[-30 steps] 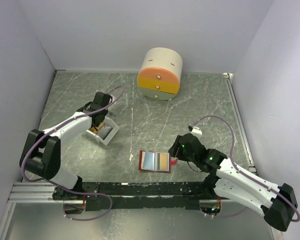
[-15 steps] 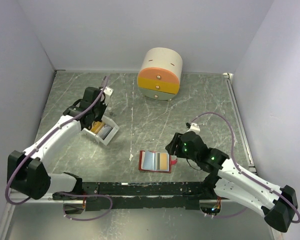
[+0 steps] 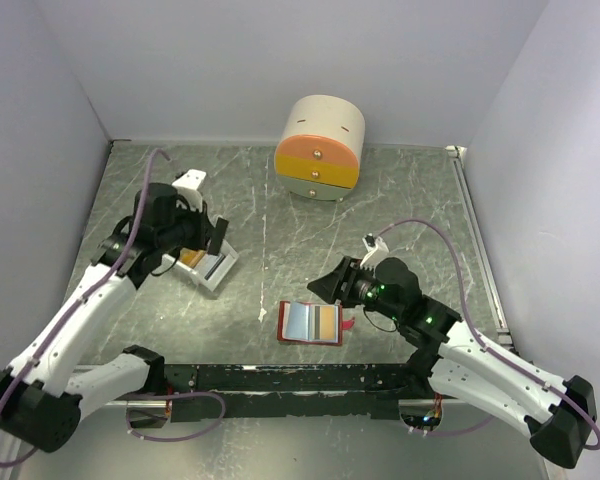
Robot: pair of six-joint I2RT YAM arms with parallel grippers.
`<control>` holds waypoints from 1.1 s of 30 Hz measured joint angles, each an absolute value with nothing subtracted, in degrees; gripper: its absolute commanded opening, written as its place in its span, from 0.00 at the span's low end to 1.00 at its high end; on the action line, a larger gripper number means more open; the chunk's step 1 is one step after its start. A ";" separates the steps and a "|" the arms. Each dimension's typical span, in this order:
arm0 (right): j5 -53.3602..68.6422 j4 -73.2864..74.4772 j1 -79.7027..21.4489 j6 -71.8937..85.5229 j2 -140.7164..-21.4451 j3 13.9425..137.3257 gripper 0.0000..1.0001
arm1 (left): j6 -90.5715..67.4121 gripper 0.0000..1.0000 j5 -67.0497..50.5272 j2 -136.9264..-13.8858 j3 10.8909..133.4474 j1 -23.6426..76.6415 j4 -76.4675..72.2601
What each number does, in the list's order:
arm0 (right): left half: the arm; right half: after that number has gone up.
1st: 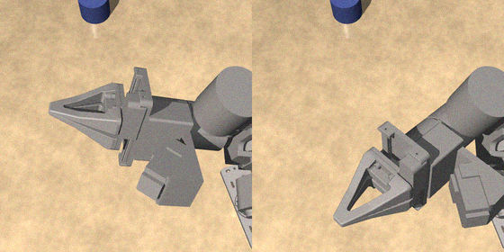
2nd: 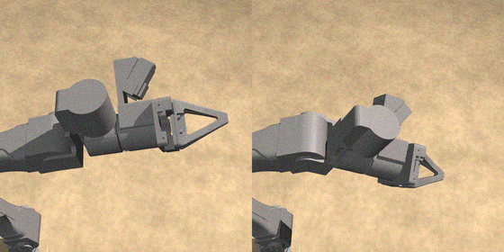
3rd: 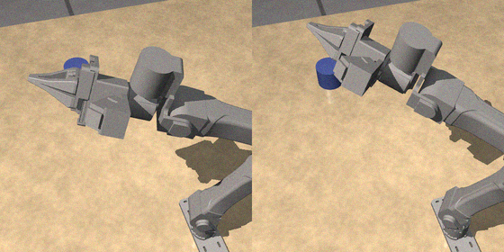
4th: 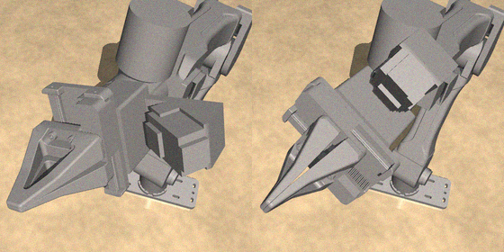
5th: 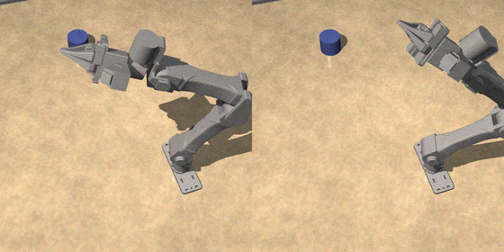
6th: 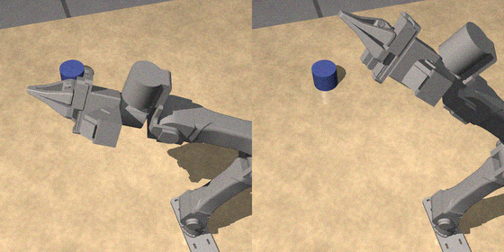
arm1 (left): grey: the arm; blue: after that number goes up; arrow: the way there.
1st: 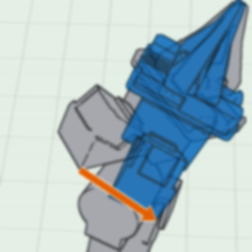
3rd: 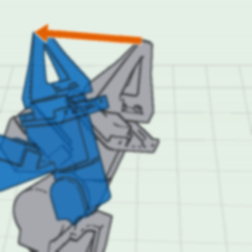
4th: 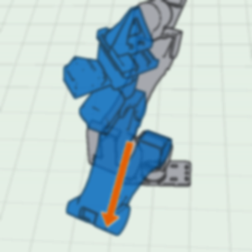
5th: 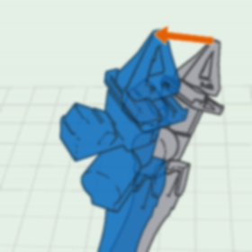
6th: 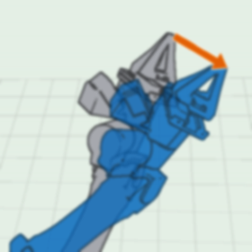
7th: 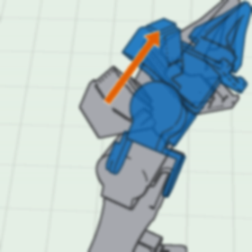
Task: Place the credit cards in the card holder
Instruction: Pick up the credit card from the storage box.
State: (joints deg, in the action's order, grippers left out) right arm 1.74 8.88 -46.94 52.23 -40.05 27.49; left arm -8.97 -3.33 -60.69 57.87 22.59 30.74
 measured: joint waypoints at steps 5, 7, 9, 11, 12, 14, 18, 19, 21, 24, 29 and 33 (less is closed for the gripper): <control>4.82 1.28 -46.94 54.37 -40.42 26.57 0.43 | -17.32 0.07 -13.98 -52.21 51.86 22.59 26.89; 5.96 -1.54 -46.94 55.13 -40.93 25.78 0.43 | -21.06 0.07 -18.41 -50.09 49.78 22.59 24.40; 6.87 -3.73 -46.94 55.83 -41.67 25.34 0.43 | -25.17 0.07 -22.87 -48.73 47.53 22.57 21.06; 7.81 -6.59 -46.94 56.77 -42.48 24.99 0.44 | -30.15 0.07 -27.57 -47.70 44.51 22.59 16.97; 8.14 -7.55 -46.94 57.04 -42.81 24.95 0.45 | -32.86 0.07 -29.91 -47.37 42.65 22.59 14.31; 8.78 -10.11 -46.94 57.84 -43.70 24.95 0.48 | -38.19 0.07 -34.22 -47.18 38.76 22.59 9.19; 9.72 -13.43 -46.94 58.87 -46.48 25.04 0.49 | -46.78 0.07 -40.56 -48.07 32.82 22.59 1.34; 9.87 -14.00 -46.96 59.16 -47.29 25.08 0.49 | -48.42 0.07 -41.56 -48.16 31.81 22.59 -0.40; 10.07 -15.00 -46.94 59.48 -48.66 25.10 0.49 | -52.16 0.07 -43.79 -48.18 29.32 22.59 -5.32; 10.39 -16.73 -46.94 59.72 -51.00 25.21 0.47 | -56.55 0.07 -45.98 -48.21 25.58 22.59 -12.01; 11.55 -19.92 -46.96 60.51 -54.70 25.36 0.38 | -64.42 0.07 -48.14 -49.12 18.00 22.87 -23.29; 12.75 -22.72 -46.96 61.14 -56.55 25.36 0.36 | -67.90 0.07 -48.51 -50.19 15.66 23.29 -27.68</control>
